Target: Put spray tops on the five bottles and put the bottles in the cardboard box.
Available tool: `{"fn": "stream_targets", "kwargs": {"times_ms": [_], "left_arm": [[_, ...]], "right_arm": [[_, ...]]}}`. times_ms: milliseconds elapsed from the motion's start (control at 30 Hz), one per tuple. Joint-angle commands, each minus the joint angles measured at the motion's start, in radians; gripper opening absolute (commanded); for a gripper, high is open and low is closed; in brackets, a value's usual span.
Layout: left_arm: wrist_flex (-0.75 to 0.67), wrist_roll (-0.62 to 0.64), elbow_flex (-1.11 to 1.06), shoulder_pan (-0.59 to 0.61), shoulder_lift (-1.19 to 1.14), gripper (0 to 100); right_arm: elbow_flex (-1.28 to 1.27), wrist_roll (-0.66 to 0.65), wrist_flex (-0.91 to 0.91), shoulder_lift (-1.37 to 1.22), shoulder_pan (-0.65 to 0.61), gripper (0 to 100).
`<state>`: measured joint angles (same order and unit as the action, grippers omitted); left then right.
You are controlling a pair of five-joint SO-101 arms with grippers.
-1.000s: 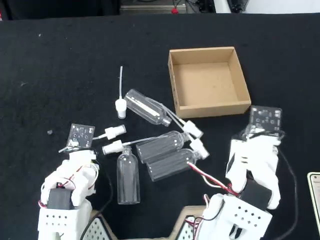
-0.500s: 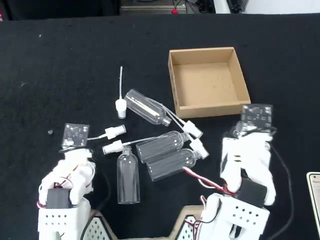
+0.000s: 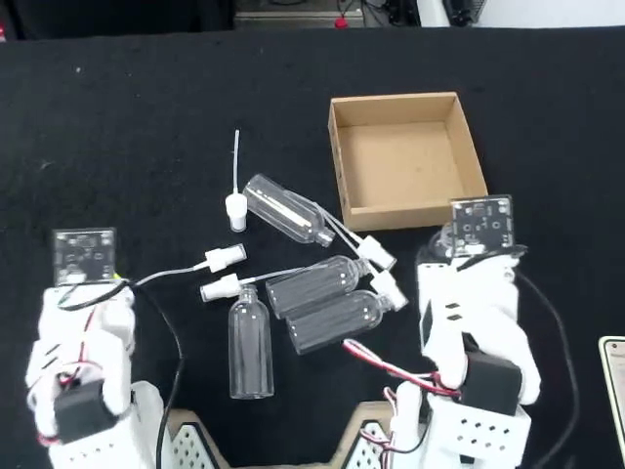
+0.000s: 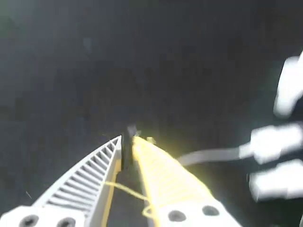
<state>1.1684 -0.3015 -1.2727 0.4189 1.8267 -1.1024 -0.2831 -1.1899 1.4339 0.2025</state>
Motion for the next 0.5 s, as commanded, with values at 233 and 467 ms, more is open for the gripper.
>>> {"fn": "stream_targets", "kwargs": {"times_ms": [233, 467], "left_arm": [[-0.051, 0.069, 0.417, -0.275, -0.643, 14], [-0.183, 0.146, 0.529, -0.452, -0.979, 14]], "right_arm": [[-0.067, 0.011, 0.066, -0.008, -0.057, 1.1], [-0.145, 0.012, 0.091, 0.012, -0.052, 1.0]]}}
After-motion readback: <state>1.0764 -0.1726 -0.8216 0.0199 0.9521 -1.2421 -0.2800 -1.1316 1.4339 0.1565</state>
